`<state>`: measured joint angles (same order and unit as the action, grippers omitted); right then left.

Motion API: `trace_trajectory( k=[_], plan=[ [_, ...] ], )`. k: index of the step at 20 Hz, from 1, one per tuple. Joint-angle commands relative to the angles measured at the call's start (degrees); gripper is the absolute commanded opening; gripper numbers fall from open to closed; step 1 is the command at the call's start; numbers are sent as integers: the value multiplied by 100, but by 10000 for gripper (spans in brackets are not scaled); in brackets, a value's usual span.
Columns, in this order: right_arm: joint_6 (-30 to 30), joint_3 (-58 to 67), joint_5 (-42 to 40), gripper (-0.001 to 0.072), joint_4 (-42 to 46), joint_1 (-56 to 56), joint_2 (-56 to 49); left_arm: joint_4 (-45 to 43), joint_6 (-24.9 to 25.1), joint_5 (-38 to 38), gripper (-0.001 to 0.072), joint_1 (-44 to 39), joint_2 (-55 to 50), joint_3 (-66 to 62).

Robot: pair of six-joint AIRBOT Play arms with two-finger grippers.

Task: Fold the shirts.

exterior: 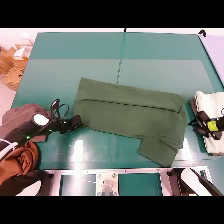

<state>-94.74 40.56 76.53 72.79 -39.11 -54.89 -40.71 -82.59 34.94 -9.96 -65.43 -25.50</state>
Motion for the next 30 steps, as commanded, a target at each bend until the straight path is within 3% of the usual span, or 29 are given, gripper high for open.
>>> trace_trajectory(
  k=[1, 3, 13, 26, 28, 30],
  plan=[
    [-197, -494, 721, 385, 533, -4, 2, 48, 210, 260, 23, 90, 11, -129],
    [-166, -953, 544, 453, 527, -2, 2, 48, 210, 260, 23, 90, 11, -129],
    [697, -1923, -133, 450, -1016, 0, -4, 46, 358, 199, 23, 90, 11, -129],
    [400, -2044, 876, 447, -1069, 15, 44, 61, 361, 787, 23, 90, 11, -188],
    [367, -2006, 1073, 393, -1060, 197, 133, 59, 369, 911, 23, 90, 11, -188],
    [376, -1961, 1049, 208, -997, 291, 205, 61, 501, 925, 23, 90, 11, -190]
  ],
)
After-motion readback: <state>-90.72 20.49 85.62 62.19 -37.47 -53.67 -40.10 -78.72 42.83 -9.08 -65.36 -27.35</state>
